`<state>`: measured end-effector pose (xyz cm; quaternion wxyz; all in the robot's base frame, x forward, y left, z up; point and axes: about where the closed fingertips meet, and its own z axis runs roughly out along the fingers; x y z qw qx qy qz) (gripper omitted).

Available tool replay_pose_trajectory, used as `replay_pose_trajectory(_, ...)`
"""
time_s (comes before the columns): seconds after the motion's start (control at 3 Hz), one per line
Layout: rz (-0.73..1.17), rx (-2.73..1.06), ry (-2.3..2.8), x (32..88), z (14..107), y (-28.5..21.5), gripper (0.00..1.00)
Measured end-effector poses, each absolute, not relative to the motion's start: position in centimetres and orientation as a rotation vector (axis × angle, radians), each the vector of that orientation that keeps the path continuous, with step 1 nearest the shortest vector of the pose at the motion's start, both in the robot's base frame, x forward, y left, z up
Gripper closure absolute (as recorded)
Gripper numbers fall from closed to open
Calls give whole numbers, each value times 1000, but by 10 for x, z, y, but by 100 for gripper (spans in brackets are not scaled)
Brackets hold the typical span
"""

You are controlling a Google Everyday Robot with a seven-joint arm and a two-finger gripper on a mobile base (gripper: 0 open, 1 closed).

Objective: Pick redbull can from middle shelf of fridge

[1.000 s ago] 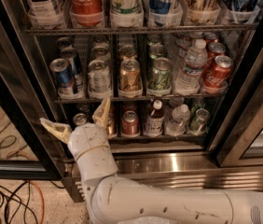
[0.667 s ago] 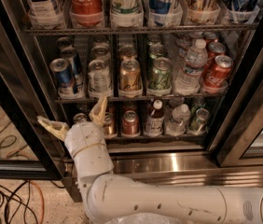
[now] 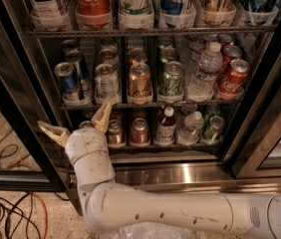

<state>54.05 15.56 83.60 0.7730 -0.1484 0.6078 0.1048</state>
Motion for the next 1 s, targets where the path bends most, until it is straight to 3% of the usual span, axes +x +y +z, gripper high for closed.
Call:
replay_pose_trajectory(0.67,227,-322,1317,541,836,156,42)
replay_pose_trajectory(1.0,227,-322,1317,541,836,156,53)
